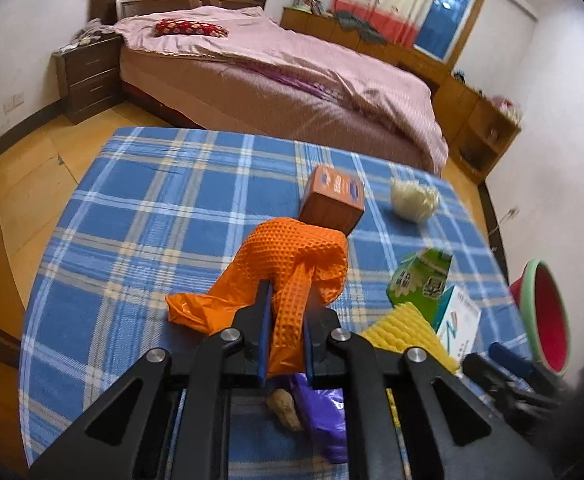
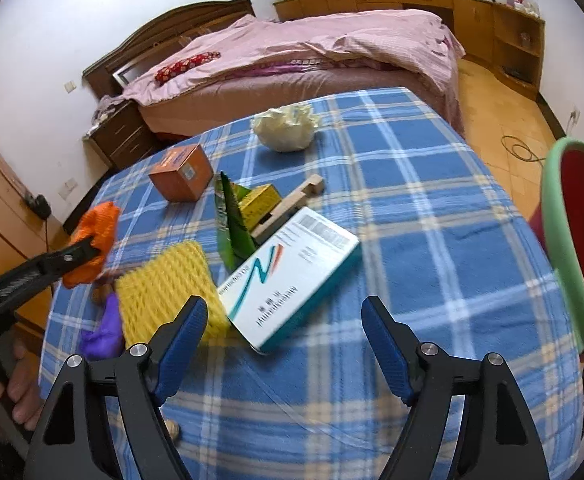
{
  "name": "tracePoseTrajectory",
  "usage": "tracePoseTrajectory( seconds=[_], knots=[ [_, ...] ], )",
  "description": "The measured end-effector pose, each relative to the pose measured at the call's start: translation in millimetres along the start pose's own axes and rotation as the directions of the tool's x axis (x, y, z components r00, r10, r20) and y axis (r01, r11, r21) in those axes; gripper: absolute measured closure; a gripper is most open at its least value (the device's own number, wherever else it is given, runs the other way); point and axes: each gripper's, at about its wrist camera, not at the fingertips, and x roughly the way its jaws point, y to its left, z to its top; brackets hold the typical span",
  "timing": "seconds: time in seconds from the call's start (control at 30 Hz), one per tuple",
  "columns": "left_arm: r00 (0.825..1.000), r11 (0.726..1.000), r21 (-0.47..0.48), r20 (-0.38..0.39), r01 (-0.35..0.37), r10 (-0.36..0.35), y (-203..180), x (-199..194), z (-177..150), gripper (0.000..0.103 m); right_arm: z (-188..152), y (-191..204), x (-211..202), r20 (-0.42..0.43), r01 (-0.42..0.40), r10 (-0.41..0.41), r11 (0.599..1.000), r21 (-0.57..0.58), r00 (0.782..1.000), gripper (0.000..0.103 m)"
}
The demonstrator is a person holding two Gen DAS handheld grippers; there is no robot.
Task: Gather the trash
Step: 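Grasp the orange plastic bag with the left tool, then grasp the white medicine box with the right tool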
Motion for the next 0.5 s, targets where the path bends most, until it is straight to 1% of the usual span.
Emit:
tracePoseTrajectory(
  seconds=[0.1,0.2,0.33,0.5],
  knots=[
    [1.000,1.000,-0.010,0.017,0.003,-0.003,3,-6,-1,0.091,1,8,9,-0.009,0.029,-0.029,0.999,-0.020,1.000,0.023],
    [1.000,1.000,-0.006,0.026,0.000,0.000,5,-10,-4,0.091,4,10,19,-0.014,0.048,-0.048,0.999,-0.006,0.999,0.023],
    [1.000,1.000,-0.011,0.024,0.014,-0.014,4,-11,-7,0.091,10,16,32,-0.026,0.092,-0.092,0.996,0.000,0.995,0.023],
    [0.999,0.999,-0.013,0.024,0.033,-0.032,2,-14,-11,0.091,13,20,37,-0.006,0.114,-0.114,0.993,-0.001,0.993,0.022]
  ],
)
